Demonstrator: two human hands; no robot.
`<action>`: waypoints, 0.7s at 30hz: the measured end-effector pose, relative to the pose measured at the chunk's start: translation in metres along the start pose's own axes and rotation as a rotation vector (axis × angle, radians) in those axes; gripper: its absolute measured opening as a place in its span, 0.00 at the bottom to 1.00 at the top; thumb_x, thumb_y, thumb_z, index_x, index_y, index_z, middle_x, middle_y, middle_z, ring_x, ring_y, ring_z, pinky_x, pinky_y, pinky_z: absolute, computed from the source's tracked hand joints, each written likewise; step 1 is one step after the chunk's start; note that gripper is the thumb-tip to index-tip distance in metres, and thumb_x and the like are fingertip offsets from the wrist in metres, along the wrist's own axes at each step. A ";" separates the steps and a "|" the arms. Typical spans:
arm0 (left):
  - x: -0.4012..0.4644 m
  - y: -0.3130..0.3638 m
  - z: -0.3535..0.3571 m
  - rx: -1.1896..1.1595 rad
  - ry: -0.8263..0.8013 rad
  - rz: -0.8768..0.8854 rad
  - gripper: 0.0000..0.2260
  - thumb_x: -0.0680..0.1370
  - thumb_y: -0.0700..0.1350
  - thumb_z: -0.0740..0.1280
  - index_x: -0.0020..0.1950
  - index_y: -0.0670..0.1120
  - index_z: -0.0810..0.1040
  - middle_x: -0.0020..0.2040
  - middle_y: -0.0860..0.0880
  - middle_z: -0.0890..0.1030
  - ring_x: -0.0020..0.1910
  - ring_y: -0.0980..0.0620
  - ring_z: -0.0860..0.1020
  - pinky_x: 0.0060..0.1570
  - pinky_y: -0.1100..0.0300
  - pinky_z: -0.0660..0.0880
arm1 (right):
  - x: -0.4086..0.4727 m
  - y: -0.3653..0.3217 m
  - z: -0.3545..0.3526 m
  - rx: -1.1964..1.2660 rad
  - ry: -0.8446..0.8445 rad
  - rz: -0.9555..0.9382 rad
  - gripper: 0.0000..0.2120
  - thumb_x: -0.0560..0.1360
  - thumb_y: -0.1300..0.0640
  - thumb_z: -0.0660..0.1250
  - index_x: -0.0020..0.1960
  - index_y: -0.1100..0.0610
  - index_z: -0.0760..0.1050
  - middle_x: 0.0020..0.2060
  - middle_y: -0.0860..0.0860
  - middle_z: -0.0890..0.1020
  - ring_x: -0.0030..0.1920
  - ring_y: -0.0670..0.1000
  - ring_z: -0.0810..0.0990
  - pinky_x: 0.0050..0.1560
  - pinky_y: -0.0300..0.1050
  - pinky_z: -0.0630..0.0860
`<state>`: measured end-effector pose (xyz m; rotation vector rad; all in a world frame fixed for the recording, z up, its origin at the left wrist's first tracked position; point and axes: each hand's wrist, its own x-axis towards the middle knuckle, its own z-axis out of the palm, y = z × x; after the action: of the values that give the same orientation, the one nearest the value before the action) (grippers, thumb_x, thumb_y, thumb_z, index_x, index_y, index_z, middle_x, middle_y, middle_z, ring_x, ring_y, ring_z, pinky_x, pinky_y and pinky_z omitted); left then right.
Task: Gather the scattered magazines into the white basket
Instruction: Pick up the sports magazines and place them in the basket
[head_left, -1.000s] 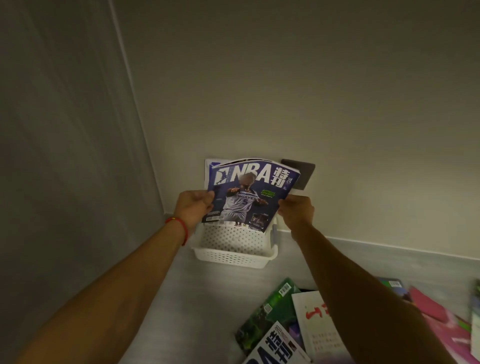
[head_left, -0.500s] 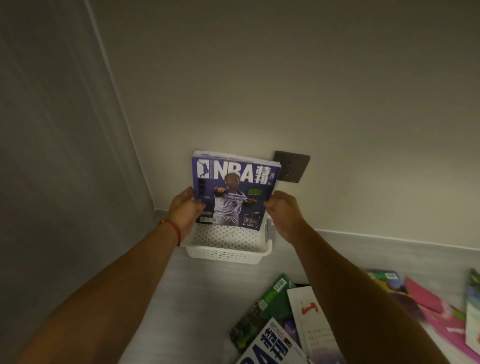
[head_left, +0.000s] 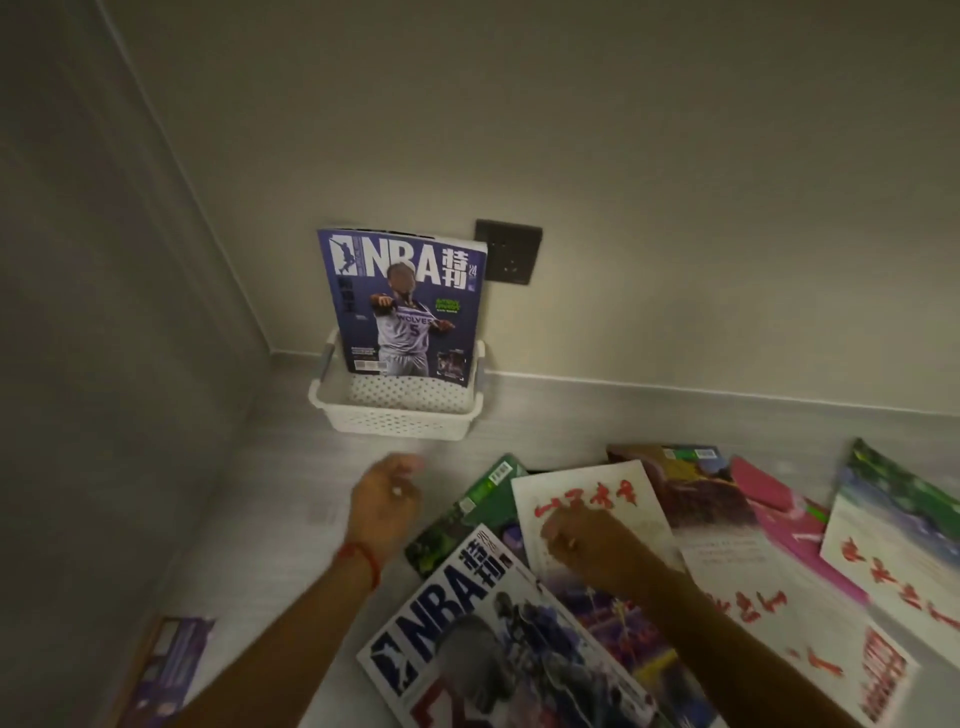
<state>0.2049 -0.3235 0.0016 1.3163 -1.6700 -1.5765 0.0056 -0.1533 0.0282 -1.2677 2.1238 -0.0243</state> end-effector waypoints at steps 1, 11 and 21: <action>-0.023 -0.011 0.011 0.156 -0.035 -0.005 0.12 0.76 0.30 0.64 0.47 0.47 0.80 0.51 0.47 0.80 0.50 0.51 0.77 0.47 0.66 0.78 | -0.012 0.006 0.015 -0.032 -0.014 0.031 0.11 0.80 0.51 0.60 0.56 0.53 0.78 0.53 0.51 0.82 0.51 0.51 0.80 0.55 0.46 0.76; -0.177 -0.103 0.037 0.940 0.135 -0.200 0.27 0.73 0.55 0.67 0.70 0.53 0.67 0.71 0.44 0.65 0.66 0.42 0.67 0.61 0.45 0.72 | -0.057 0.032 0.108 -0.054 0.098 0.099 0.35 0.75 0.38 0.64 0.73 0.58 0.60 0.69 0.57 0.68 0.69 0.58 0.68 0.69 0.53 0.70; -0.199 -0.098 0.054 -0.193 0.490 -0.524 0.23 0.72 0.36 0.72 0.66 0.45 0.73 0.52 0.43 0.83 0.48 0.43 0.81 0.44 0.47 0.81 | -0.062 0.028 0.113 0.143 0.053 0.175 0.45 0.71 0.46 0.72 0.75 0.63 0.50 0.73 0.62 0.58 0.75 0.63 0.55 0.74 0.60 0.63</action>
<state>0.2714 -0.1113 -0.0512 1.9407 -0.8983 -1.4617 0.0647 -0.0551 -0.0373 -1.0062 2.2283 -0.1331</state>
